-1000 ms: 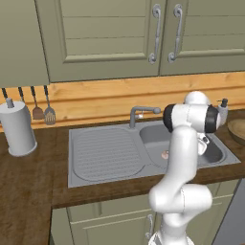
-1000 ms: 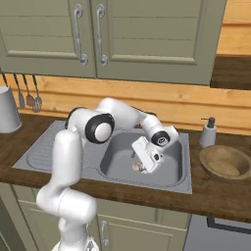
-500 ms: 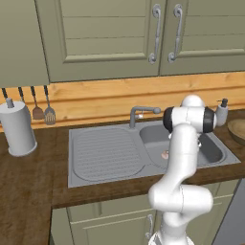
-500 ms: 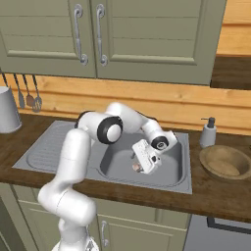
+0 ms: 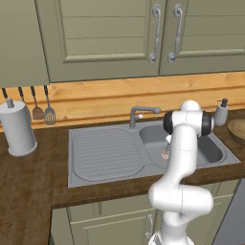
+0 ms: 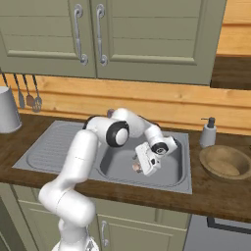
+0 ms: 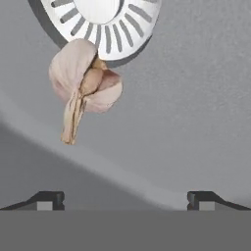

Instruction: Pick the garlic from the sink and place it in the bowl. Then pick the bowl and place it in the microwave. Then close the microwave door and press the start button.

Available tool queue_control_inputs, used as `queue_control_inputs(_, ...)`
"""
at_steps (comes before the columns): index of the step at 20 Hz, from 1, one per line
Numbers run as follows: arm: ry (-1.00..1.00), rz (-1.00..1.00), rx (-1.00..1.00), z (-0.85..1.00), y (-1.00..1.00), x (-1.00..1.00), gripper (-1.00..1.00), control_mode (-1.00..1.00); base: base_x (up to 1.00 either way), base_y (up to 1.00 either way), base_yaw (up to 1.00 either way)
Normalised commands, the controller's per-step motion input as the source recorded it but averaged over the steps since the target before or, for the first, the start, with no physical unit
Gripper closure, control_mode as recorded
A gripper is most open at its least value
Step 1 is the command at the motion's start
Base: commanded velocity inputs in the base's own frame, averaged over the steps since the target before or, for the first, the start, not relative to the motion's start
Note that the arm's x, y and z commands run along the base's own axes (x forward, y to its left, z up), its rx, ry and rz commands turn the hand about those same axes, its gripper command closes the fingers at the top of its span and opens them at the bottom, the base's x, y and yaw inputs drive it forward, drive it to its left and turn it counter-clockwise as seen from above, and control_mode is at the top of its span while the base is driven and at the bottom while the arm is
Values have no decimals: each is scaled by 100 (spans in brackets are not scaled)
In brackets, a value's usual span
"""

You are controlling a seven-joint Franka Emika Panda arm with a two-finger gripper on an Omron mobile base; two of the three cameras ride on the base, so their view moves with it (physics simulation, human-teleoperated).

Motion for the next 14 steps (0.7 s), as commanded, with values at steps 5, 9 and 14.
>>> queue_control_inputs(5,0,-12,0,-35,2,40,-100,-100,0,0,0)
queue_control_inputs(9,0,-7,0,-32,1,38,-100,-100,0,0,0)
queue_control_inputs(14,0,-5,0,-40,0,40,-100,-100,0,0,0)
